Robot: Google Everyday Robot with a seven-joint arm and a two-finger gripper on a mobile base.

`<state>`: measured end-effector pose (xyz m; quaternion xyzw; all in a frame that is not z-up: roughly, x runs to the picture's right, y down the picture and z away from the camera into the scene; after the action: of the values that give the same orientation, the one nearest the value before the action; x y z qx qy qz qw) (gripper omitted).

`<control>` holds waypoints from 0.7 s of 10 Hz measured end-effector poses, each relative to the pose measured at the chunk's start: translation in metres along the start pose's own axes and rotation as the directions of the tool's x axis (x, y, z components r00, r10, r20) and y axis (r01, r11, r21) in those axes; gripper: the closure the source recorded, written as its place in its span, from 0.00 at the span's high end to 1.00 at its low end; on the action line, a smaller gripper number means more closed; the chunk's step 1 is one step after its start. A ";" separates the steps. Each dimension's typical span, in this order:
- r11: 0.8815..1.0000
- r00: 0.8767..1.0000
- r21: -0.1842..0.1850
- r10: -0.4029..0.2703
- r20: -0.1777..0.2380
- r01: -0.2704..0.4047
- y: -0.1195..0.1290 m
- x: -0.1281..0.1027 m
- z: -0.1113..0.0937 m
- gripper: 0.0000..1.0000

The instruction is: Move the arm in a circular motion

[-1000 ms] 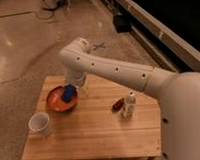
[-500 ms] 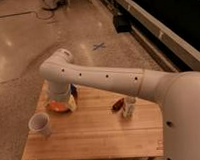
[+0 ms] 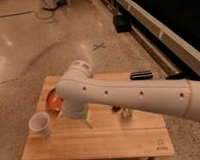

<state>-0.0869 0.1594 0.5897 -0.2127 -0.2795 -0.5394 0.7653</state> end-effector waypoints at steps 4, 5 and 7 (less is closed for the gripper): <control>0.951 0.951 0.019 0.310 -0.012 -0.310 0.146 0.006 -0.021 0.80; 0.925 0.924 0.021 0.380 -0.028 -0.380 0.183 0.016 -0.025 0.80; 0.874 0.872 0.008 0.484 -0.066 -0.485 0.252 0.039 -0.034 0.80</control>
<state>0.1679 0.1931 0.5841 -0.2611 -0.1895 -0.3384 0.8839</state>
